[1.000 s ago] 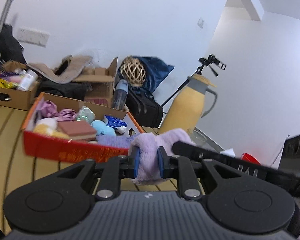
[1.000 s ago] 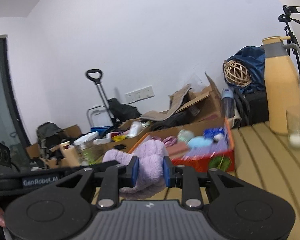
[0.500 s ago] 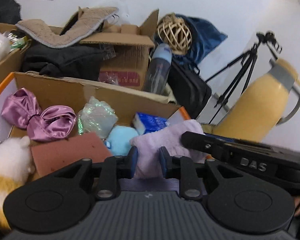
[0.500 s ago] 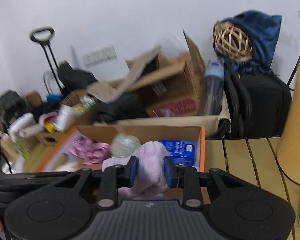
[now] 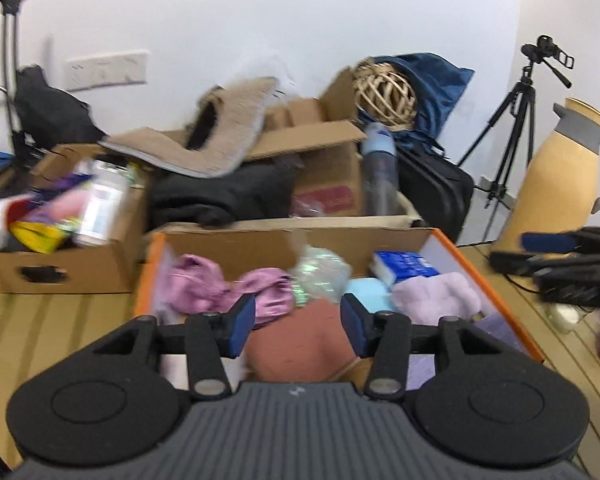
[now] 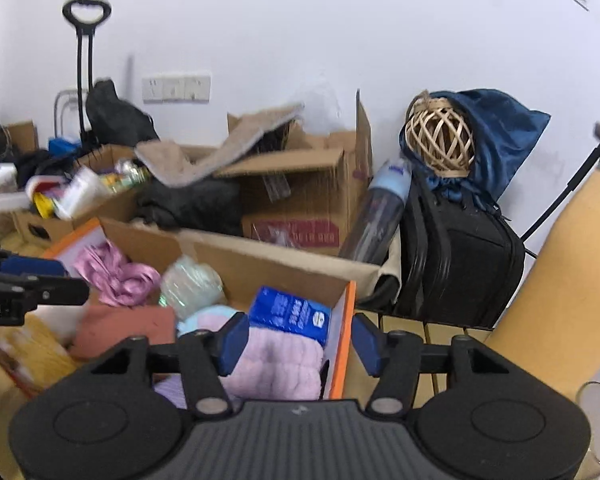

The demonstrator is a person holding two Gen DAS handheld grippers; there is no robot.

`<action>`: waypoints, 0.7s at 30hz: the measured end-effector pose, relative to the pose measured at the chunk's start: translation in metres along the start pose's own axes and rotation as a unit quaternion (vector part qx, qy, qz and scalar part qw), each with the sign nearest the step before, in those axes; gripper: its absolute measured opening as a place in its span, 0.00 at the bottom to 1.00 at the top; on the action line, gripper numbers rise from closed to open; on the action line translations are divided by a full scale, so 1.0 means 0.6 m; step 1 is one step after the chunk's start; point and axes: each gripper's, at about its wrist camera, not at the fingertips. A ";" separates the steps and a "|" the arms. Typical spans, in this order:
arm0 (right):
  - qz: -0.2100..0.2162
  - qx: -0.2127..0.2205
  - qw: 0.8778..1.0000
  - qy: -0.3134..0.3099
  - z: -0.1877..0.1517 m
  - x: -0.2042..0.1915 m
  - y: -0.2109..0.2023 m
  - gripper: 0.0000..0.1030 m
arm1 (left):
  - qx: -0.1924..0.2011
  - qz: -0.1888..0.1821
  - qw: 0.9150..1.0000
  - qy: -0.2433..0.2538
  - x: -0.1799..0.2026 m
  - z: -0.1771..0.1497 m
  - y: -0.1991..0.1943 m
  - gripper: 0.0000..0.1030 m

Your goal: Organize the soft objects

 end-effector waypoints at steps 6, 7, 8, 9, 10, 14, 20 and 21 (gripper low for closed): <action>0.004 0.025 1.000 0.012 0.006 -0.004 -0.113 0.64 | 0.037 0.035 0.999 0.004 -0.013 -0.013 -0.123 0.52; 0.007 0.028 0.999 0.014 0.004 -0.005 -0.132 0.65 | 0.050 0.046 0.998 0.005 -0.012 -0.020 -0.146 0.65; 0.010 0.036 0.999 0.018 0.000 -0.009 -0.160 0.66 | 0.070 0.065 0.995 0.002 -0.010 -0.030 -0.172 0.88; 0.011 0.044 0.999 0.022 -0.005 -0.012 -0.183 0.71 | 0.095 0.085 0.992 -0.005 -0.010 -0.043 -0.195 0.97; 0.011 0.057 0.998 0.023 -0.012 -0.017 -0.207 0.77 | 0.124 0.101 0.987 -0.012 -0.007 -0.057 -0.215 1.00; 0.005 0.132 0.991 0.038 -0.065 -0.039 -0.303 1.00 | 0.161 0.114 0.980 -0.011 0.005 -0.110 -0.284 1.00; 0.010 0.195 0.978 0.069 -0.154 -0.071 -0.407 1.00 | 0.193 0.106 0.976 0.001 0.038 -0.185 -0.383 1.00; 0.004 0.203 0.977 0.069 -0.166 -0.077 -0.421 1.00 | 0.198 0.104 0.975 0.002 0.043 -0.198 -0.400 1.00</action>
Point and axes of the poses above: each gripper's, at about its wrist camera, not at the fingertips, and y roughly the way its jaws point, x to its right, z to its top, and after that the axes turned 7 degrees about -x, right-handed
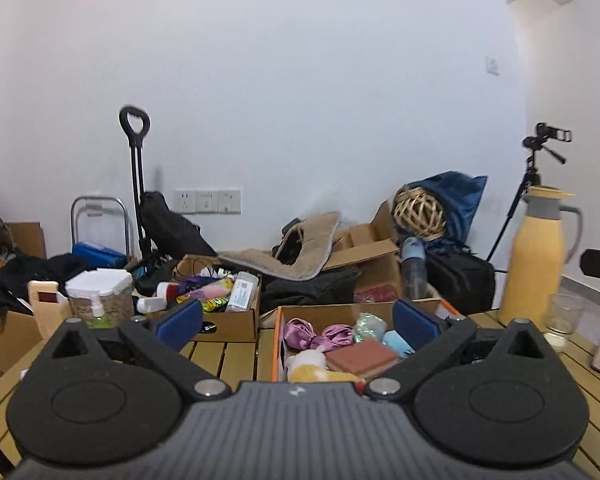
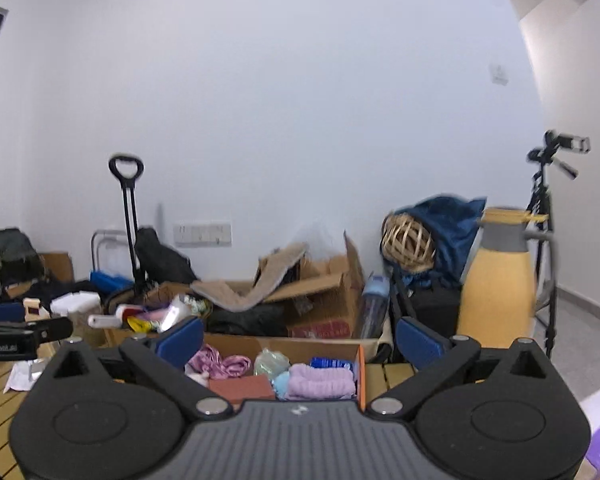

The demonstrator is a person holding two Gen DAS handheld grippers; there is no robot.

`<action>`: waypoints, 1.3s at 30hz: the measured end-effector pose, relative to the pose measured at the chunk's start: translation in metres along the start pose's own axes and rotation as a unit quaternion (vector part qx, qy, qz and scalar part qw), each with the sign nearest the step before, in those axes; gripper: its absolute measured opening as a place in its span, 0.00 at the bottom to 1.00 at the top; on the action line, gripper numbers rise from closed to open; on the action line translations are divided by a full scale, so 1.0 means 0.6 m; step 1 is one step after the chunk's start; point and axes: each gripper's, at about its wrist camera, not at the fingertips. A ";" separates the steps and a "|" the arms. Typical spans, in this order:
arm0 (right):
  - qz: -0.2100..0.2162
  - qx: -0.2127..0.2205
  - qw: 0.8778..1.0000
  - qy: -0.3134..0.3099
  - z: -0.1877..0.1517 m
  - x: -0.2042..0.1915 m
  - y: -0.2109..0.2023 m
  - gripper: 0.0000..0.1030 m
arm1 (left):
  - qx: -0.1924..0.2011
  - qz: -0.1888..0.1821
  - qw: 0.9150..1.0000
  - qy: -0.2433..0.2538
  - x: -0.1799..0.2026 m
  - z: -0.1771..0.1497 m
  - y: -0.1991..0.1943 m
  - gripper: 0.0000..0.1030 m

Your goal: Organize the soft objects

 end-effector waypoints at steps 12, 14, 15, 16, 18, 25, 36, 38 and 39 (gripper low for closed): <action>-0.017 0.046 0.999 -0.024 -0.069 -0.084 -0.302 1.00 | 0.032 0.014 0.999 0.010 -0.007 -0.106 -0.323 1.00; -0.012 0.044 0.999 -0.019 -0.094 -0.094 -0.352 1.00 | 0.043 0.020 0.999 0.013 -0.003 -0.139 -0.377 1.00; -0.006 0.045 0.999 -0.017 -0.108 -0.099 -0.378 1.00 | 0.048 0.024 0.999 0.012 -0.002 -0.158 -0.409 1.00; -0.003 0.043 0.999 -0.012 -0.126 -0.105 -0.406 1.00 | 0.051 0.026 0.998 0.006 -0.001 -0.174 -0.436 1.00; 0.006 0.040 0.999 -0.008 -0.161 -0.118 -0.455 1.00 | 0.055 0.021 0.998 -0.011 -0.004 -0.203 -0.489 1.00; 0.059 0.028 0.998 0.014 -0.297 -0.164 -0.608 1.00 | 0.056 0.028 0.998 -0.029 0.006 -0.319 -0.651 1.00; 0.066 -0.002 0.998 0.012 -0.434 -0.209 -0.732 1.00 | 0.034 0.032 0.999 0.011 0.010 -0.430 -0.732 1.00; 0.066 -0.005 0.998 0.006 -0.434 -0.214 -0.727 1.00 | 0.030 0.032 0.999 0.004 0.006 -0.426 -0.727 1.00; 0.064 -0.007 0.998 -0.001 -0.433 -0.217 -0.725 1.00 | 0.031 0.032 0.999 0.003 0.005 -0.423 -0.724 1.00</action>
Point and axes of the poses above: each gripper's, at about its wrist camera, not at the fingertips, and y roughly the way its jaws point, x to its right, z to its top, and after that the axes turned 7 degrees about -x, right-handed
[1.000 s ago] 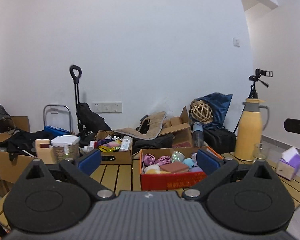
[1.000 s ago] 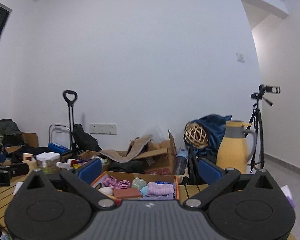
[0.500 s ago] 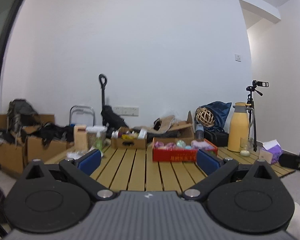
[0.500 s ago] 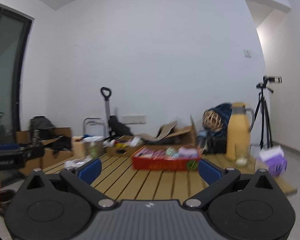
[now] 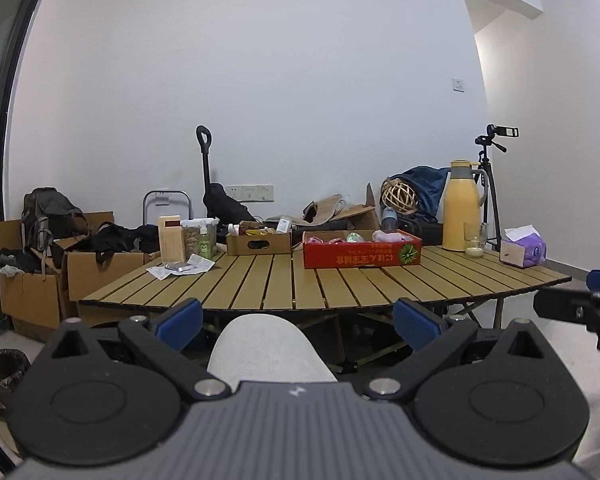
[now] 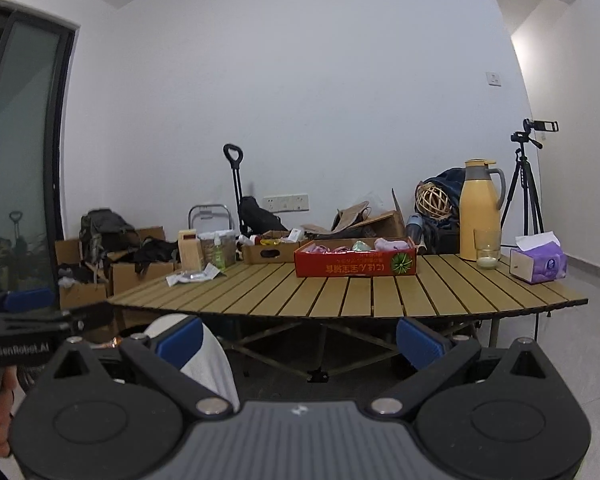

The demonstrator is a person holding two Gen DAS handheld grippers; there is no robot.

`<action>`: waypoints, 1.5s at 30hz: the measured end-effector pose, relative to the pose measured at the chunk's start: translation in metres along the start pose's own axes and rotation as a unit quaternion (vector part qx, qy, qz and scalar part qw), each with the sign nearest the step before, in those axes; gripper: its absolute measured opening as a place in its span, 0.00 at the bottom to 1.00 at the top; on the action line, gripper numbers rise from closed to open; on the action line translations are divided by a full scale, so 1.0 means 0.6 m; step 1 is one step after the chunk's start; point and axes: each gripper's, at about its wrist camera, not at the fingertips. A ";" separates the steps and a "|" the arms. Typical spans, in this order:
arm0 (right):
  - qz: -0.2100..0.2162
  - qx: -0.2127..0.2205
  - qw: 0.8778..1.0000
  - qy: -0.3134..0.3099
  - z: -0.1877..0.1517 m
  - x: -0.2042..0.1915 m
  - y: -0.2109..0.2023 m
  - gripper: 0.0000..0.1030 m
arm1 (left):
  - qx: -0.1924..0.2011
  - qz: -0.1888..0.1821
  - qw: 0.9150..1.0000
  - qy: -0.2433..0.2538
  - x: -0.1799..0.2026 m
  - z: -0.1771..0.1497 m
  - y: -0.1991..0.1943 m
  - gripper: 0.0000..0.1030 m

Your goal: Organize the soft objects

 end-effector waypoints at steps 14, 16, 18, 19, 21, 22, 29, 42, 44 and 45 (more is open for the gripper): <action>-0.009 0.009 1.000 -0.005 0.008 0.006 0.005 1.00 | 0.008 -0.008 1.000 0.008 0.007 0.007 0.006 1.00; -0.009 0.009 1.000 -0.006 0.009 0.004 0.005 1.00 | 0.010 -0.007 1.000 0.007 0.008 0.008 0.006 1.00; -0.007 0.009 1.000 -0.008 0.009 0.005 0.005 1.00 | 0.011 -0.006 1.000 0.007 0.007 0.007 0.005 1.00; -0.006 0.010 1.000 -0.008 0.009 0.004 0.005 1.00 | 0.011 -0.006 1.000 0.007 0.007 0.007 0.005 1.00; -0.006 0.009 1.000 -0.009 0.009 0.004 0.006 1.00 | 0.012 -0.006 1.000 0.007 0.007 0.006 0.005 1.00; -0.005 0.010 1.000 -0.009 0.008 0.004 0.006 1.00 | 0.012 -0.007 1.000 0.008 0.007 0.006 0.006 1.00; -0.004 0.006 1.000 -0.005 0.008 0.009 0.008 1.00 | 0.012 -0.007 1.000 0.008 0.011 0.004 0.004 1.00; 0.001 0.008 1.000 -0.007 0.008 0.009 0.009 1.00 | 0.011 -0.011 1.000 0.010 0.002 -0.001 0.007 1.00; 0.001 0.008 1.000 -0.007 0.007 0.010 0.010 1.00 | 0.011 -0.011 1.000 0.009 0.001 -0.001 0.007 1.00; 0.001 0.008 1.000 -0.007 0.007 0.009 0.010 1.00 | 0.011 -0.011 1.000 0.010 0.001 -0.002 0.007 1.00</action>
Point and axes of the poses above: each gripper's, at about its wrist camera, not at the fingertips, and y roughly the way its jaws point, x to its right, z to its top, and after that the axes turned 7 degrees about -x, right-handed
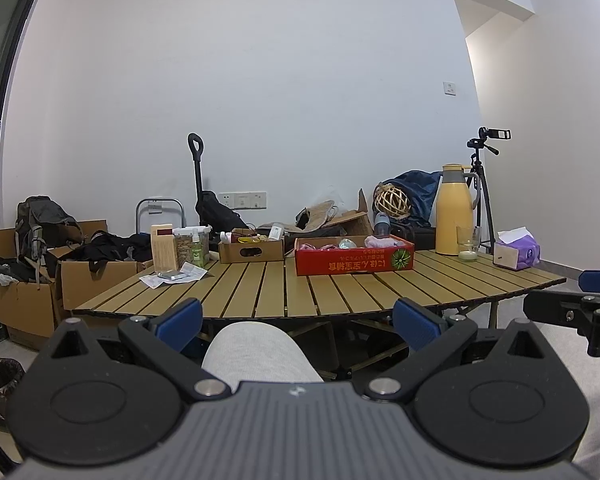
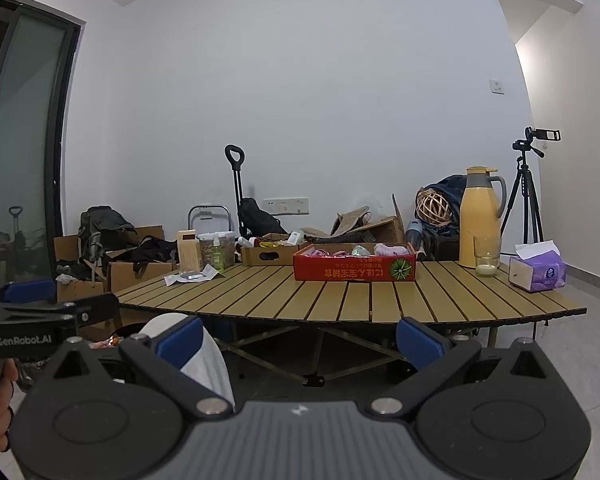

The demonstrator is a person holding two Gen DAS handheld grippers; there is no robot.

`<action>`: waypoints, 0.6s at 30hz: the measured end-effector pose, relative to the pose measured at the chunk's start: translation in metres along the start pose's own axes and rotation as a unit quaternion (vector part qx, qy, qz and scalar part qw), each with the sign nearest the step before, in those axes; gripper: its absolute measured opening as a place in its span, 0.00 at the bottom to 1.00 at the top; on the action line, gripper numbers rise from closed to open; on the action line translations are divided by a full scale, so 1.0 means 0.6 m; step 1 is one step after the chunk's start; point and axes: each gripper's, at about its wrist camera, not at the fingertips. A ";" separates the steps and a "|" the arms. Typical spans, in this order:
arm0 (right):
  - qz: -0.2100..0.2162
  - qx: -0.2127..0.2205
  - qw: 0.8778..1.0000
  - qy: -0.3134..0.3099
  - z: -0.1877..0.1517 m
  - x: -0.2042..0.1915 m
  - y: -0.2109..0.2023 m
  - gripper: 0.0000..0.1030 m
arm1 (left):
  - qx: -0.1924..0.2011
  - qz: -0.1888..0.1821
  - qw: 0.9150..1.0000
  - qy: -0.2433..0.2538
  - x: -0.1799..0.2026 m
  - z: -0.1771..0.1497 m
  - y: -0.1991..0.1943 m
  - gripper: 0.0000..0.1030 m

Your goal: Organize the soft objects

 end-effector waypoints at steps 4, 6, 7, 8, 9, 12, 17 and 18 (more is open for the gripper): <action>0.001 -0.003 1.000 0.002 -0.001 0.001 0.002 1.00 | 0.000 0.000 1.000 0.000 0.001 0.001 0.000 1.00; 0.001 -0.004 1.000 0.004 -0.001 0.002 0.003 1.00 | 0.000 0.000 1.000 0.000 0.001 0.001 0.000 1.00; 0.000 -0.004 1.000 0.004 -0.001 0.001 0.002 1.00 | 0.000 0.000 1.000 0.000 0.000 0.001 0.000 1.00; 0.000 -0.003 1.000 0.004 -0.001 0.001 0.002 1.00 | 0.001 0.000 1.000 0.000 0.000 0.000 0.000 1.00; -0.001 -0.001 1.000 0.003 0.000 0.002 0.002 1.00 | 0.000 0.000 1.000 0.000 0.000 0.001 0.000 1.00; 0.000 -0.002 1.000 0.003 -0.001 0.002 0.002 1.00 | 0.000 0.000 1.000 0.000 -0.001 0.000 0.000 1.00; -0.001 -0.005 1.000 0.006 -0.002 0.003 0.003 1.00 | 0.001 0.000 1.000 0.000 -0.003 0.001 0.001 1.00; -0.001 -0.005 1.000 0.006 -0.002 0.003 0.004 1.00 | 0.000 -0.001 1.000 0.000 -0.004 0.001 0.001 1.00</action>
Point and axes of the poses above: each gripper's, at about its wrist camera, not at the fingertips, and y roughly the way its jaws point, x to its right, z to its top, and after that the axes turned 7 degrees about -x, right-handed
